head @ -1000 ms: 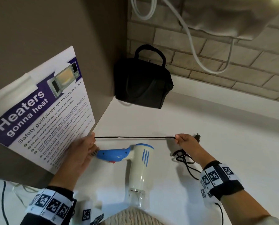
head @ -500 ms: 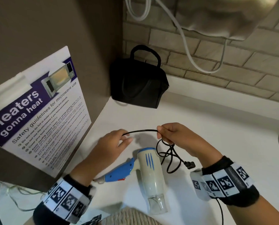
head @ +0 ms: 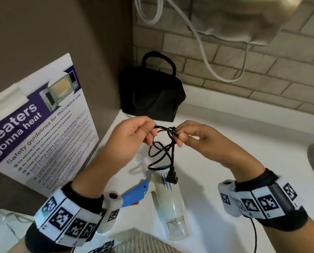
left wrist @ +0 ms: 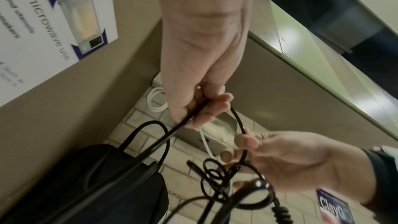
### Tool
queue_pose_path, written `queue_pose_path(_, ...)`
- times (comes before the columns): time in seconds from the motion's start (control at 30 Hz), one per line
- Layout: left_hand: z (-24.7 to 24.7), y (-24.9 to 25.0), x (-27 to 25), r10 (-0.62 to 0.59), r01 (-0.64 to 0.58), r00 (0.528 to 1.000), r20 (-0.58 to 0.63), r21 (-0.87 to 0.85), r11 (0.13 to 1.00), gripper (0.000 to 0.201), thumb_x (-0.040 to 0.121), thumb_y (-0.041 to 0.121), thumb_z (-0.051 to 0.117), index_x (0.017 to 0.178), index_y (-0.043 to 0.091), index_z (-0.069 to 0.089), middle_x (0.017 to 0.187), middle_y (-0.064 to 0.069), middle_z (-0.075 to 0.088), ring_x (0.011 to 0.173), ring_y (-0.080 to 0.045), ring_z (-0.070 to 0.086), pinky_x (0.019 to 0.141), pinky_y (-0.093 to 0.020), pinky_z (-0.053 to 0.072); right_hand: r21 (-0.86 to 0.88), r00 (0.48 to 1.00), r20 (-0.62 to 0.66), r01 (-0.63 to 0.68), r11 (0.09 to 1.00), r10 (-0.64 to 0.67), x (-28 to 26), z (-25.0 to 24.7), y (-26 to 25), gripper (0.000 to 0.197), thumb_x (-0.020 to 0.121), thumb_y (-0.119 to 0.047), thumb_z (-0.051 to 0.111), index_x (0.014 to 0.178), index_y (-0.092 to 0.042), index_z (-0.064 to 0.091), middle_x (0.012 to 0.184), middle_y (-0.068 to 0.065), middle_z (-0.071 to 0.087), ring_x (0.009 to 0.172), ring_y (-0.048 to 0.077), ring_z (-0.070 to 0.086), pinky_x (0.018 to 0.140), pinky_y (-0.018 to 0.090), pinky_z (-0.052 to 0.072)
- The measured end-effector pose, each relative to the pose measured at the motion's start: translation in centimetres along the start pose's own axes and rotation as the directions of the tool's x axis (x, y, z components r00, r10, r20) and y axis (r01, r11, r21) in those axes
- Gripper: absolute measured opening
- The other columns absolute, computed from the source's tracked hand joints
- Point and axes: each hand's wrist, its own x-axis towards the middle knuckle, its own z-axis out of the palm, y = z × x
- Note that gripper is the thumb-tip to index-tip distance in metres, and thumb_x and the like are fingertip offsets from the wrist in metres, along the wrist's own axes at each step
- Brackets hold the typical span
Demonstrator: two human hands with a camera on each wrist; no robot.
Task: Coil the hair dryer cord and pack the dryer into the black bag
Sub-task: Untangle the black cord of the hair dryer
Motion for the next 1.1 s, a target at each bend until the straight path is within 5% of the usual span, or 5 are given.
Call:
queue_pose_path(0.1,-0.8,0.3,-0.1,0.009,-0.014,0.998,-0.057,-0.091,0.996,0.034,0.099,0.011,0.041,0.072,0.013,0.061,0.054,0.010,0.056,0.055,0.000,0.052,0.064,-0.009,0.046,-0.022,0.997,-0.043,0.056,0.998,-0.057,0.4,0.4,0.6,0.032,0.095,-0.016,0.053,0.068,-0.028,0.064,0.094,-0.002,0.060,0.095,0.015,0.058,0.088,0.023,0.046)
queue_pose_path(0.27,-2.1,0.3,-0.2,0.026,-0.051,0.990,-0.137,-0.183,0.982,0.047,0.100,0.012,0.040,0.064,0.027,0.065,0.053,0.010,0.057,0.055,-0.003,0.051,0.063,-0.012,0.046,-0.279,0.988,-0.127,0.048,0.959,-0.086,0.7,0.8,2.0,0.041,0.095,-0.023,0.052,0.061,-0.045,0.055,0.092,-0.025,0.058,0.109,0.017,0.047,0.099,0.044,0.036)
queue_pose_path(0.7,-4.1,1.5,-0.7,0.012,-0.105,0.966,-0.257,-0.353,0.930,0.056,0.101,0.011,0.034,0.062,0.030,0.069,0.056,0.014,0.055,0.052,-0.002,0.048,0.071,-0.028,0.044,-0.571,0.965,-0.259,-0.121,0.812,-0.039,0.7,1.1,4.3,0.033,0.095,-0.024,0.052,0.066,-0.040,0.049,0.115,-0.020,0.051,0.115,0.012,0.033,0.086,0.031,0.015)
queue_pose_path(0.87,-5.5,1.5,-0.6,-0.008,-0.153,0.948,-0.318,-0.475,0.867,0.058,0.102,0.006,0.031,0.059,0.025,0.066,0.056,0.013,0.053,0.053,-0.003,0.043,0.064,-0.021,0.044,-0.671,0.943,-0.324,-0.177,0.720,-0.070,0.7,1.1,6.2,0.028,0.090,-0.014,0.058,0.070,-0.034,0.055,0.116,-0.017,0.051,0.115,0.020,0.038,0.085,0.033,0.015)
queue_pose_path(1.1,-7.6,-0.4,-1.2,-0.044,-0.144,0.939,-0.340,-0.508,0.849,0.051,0.101,0.004,0.028,0.064,0.024,0.056,0.058,0.011,0.047,0.055,-0.005,0.040,0.062,-0.018,0.046,-0.602,0.931,-0.365,-0.234,0.763,-0.003,0.4,0.6,7.9,0.039,0.090,-0.004,0.050,0.069,-0.037,0.047,0.118,-0.013,0.048,0.109,0.019,0.039,0.086,0.034,0.019)
